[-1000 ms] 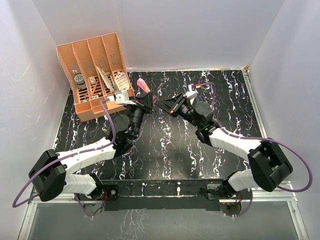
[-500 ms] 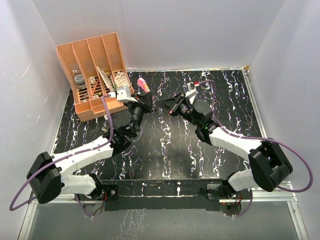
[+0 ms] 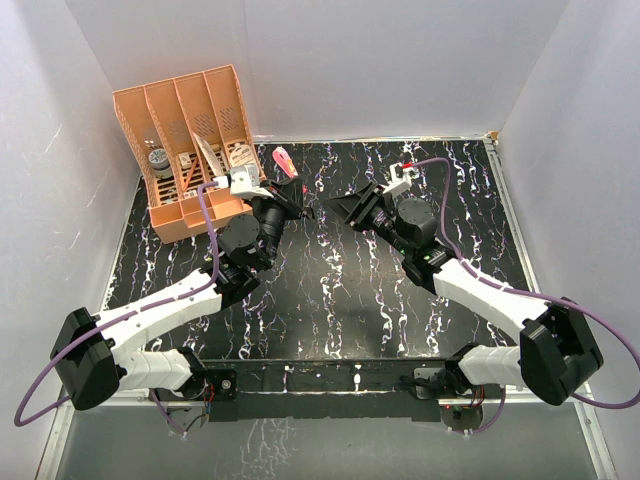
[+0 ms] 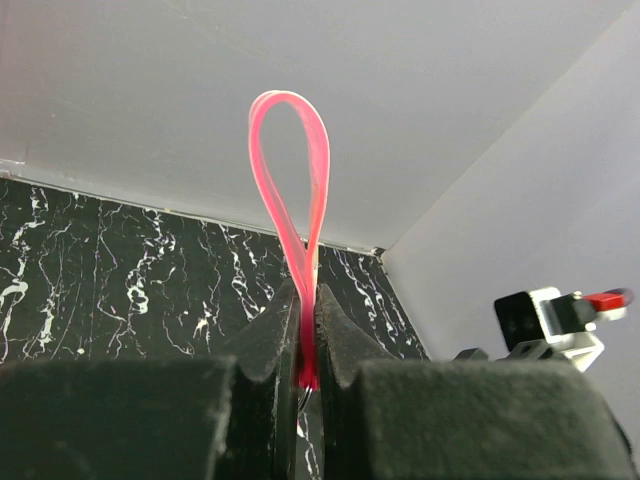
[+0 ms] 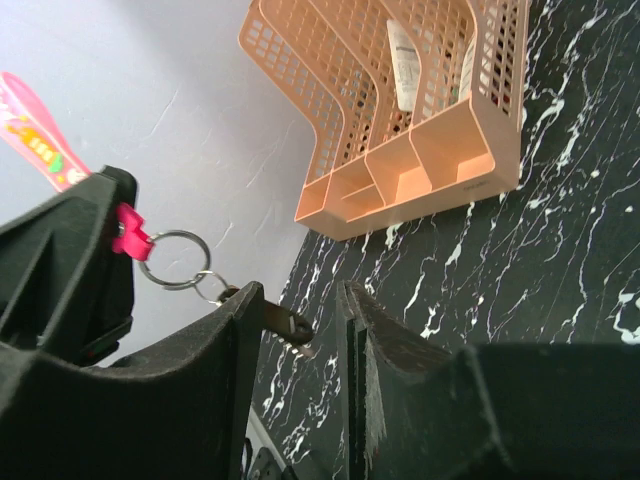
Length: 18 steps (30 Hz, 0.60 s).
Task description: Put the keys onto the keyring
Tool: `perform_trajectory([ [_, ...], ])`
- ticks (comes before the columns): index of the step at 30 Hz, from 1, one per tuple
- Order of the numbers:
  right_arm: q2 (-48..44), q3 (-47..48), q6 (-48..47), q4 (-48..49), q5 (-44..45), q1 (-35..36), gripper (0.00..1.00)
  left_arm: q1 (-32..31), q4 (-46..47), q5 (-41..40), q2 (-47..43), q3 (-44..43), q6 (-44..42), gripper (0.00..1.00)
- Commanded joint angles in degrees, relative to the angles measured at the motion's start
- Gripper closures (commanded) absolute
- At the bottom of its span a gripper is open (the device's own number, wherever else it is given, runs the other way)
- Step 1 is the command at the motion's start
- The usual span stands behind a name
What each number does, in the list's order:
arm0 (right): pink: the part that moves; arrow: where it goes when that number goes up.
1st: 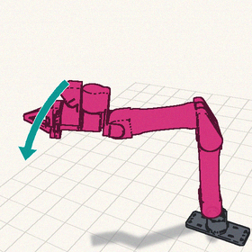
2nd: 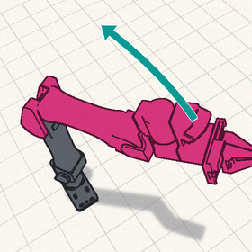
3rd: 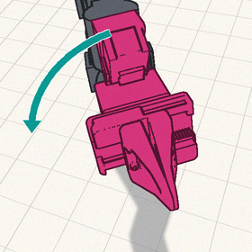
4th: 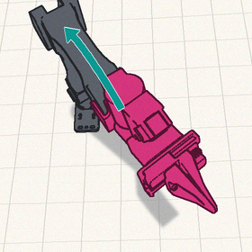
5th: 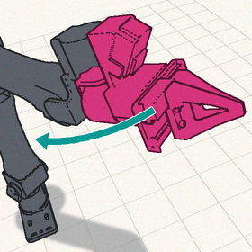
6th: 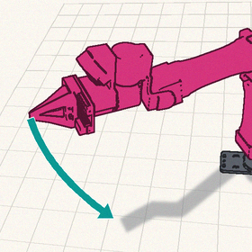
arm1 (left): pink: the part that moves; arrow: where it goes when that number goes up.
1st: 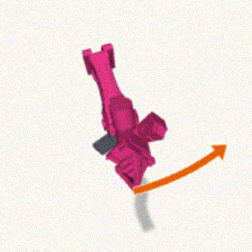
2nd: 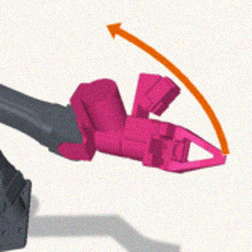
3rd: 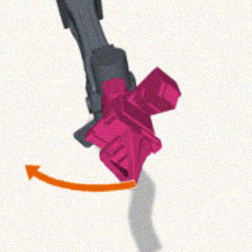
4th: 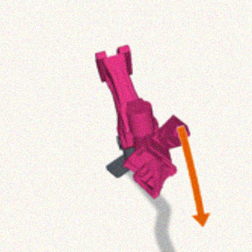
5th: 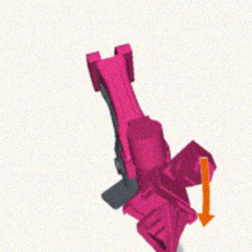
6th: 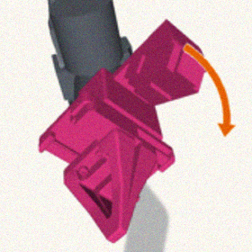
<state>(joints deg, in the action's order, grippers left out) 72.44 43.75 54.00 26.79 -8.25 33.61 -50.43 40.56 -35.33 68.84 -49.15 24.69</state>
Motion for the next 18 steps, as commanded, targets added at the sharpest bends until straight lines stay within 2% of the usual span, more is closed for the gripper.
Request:
perform_trajectory([
  [1, -3.00, 3.20, -4.22, -1.35, 2.70, -0.45, 0.66, -0.21, -0.25, 1.03, -1.59, -2.73, -1.21, 1.00],
  [10, -5.04, 7.17, -19.88, -6.61, 0.38, -0.66, 0.64, -0.21, -4.01, 3.40, -1.15, -5.28, -2.67, 1.00],
  [18, -8.53, 8.00, -26.56, -10.29, 4.09, -0.65, 0.62, 0.16, -11.03, 7.69, 0.99, -10.62, -3.85, 1.00],
])
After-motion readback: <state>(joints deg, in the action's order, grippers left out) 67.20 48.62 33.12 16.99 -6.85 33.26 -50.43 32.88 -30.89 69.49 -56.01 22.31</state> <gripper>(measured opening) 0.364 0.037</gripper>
